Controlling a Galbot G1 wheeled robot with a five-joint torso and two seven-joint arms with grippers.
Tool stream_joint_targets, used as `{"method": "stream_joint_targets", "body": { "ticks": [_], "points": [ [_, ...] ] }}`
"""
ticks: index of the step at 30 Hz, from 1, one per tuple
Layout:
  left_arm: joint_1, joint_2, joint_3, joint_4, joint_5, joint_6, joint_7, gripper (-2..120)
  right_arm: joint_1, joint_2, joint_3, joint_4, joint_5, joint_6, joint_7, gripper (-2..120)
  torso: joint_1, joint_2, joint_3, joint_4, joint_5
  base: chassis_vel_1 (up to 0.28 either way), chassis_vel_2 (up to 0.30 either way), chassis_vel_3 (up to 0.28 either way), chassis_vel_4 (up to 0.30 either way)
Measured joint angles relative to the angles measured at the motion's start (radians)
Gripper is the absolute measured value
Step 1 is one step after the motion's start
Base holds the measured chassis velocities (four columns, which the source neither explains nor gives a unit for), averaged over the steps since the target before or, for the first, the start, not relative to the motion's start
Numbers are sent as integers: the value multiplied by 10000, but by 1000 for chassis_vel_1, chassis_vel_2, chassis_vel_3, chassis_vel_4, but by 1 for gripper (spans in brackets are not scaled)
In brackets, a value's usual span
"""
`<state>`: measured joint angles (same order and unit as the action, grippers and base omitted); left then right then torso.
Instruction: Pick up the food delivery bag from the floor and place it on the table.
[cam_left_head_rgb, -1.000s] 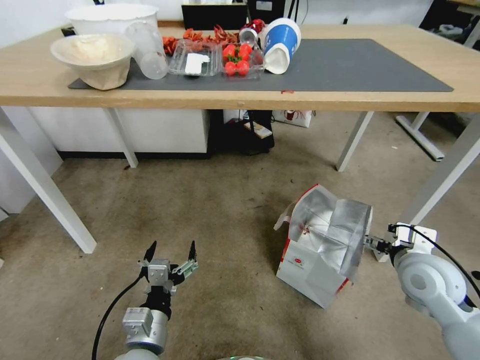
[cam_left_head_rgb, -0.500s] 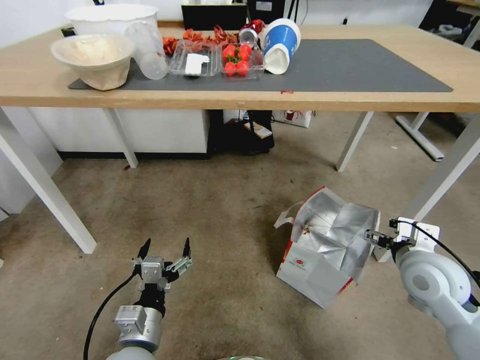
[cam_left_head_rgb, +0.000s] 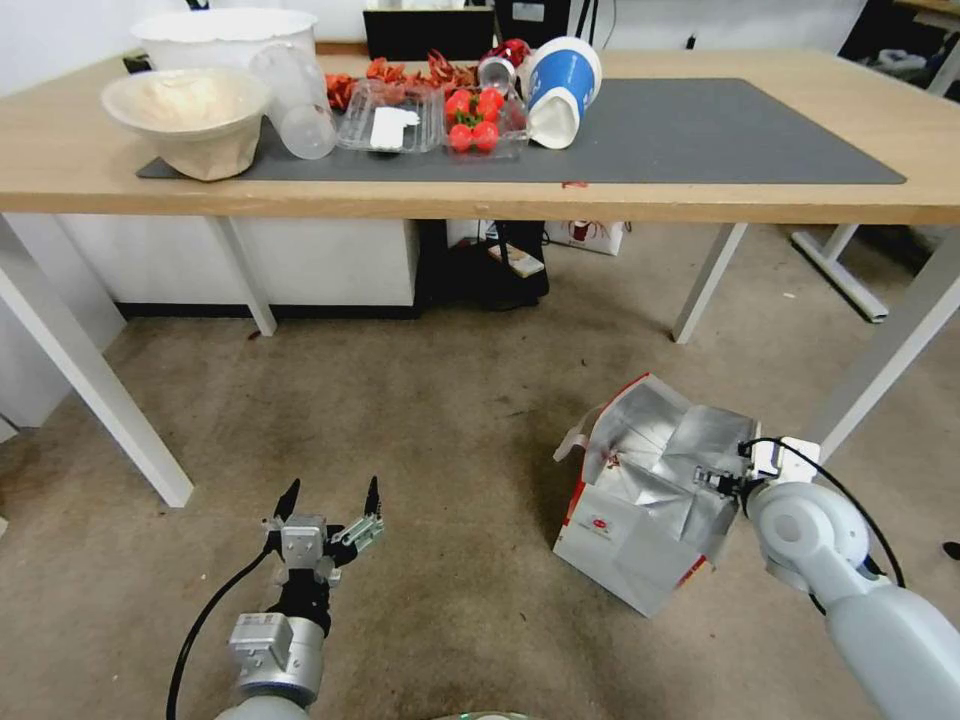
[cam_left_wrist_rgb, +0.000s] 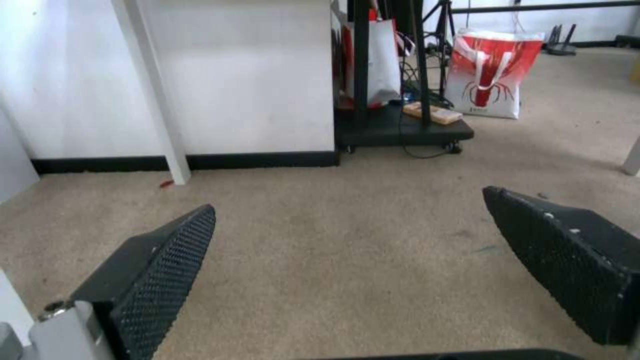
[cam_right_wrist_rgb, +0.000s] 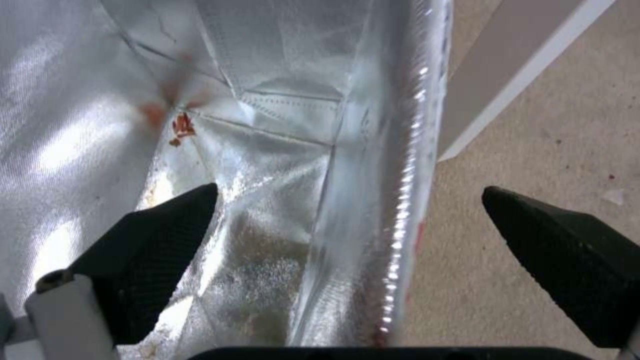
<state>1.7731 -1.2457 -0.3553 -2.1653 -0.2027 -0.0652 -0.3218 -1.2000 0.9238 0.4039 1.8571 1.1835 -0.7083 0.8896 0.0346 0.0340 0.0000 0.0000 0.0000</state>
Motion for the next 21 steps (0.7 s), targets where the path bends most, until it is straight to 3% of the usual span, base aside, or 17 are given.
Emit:
{"method": "stream_joint_targets", "body": {
  "ticks": [5,21],
  "points": [
    [22,-5,-9,-31,-2,-1,-24,100,68,65,-24,-209,30,-9,68,88,0,1,0,0,0,0,0,0,0],
    [177,84,-44,-197,-234,-29,-133,100,-131,292,86,-316,64,85,129,25,0,1,0,0,1,0,0,0,0]
  ]
}}
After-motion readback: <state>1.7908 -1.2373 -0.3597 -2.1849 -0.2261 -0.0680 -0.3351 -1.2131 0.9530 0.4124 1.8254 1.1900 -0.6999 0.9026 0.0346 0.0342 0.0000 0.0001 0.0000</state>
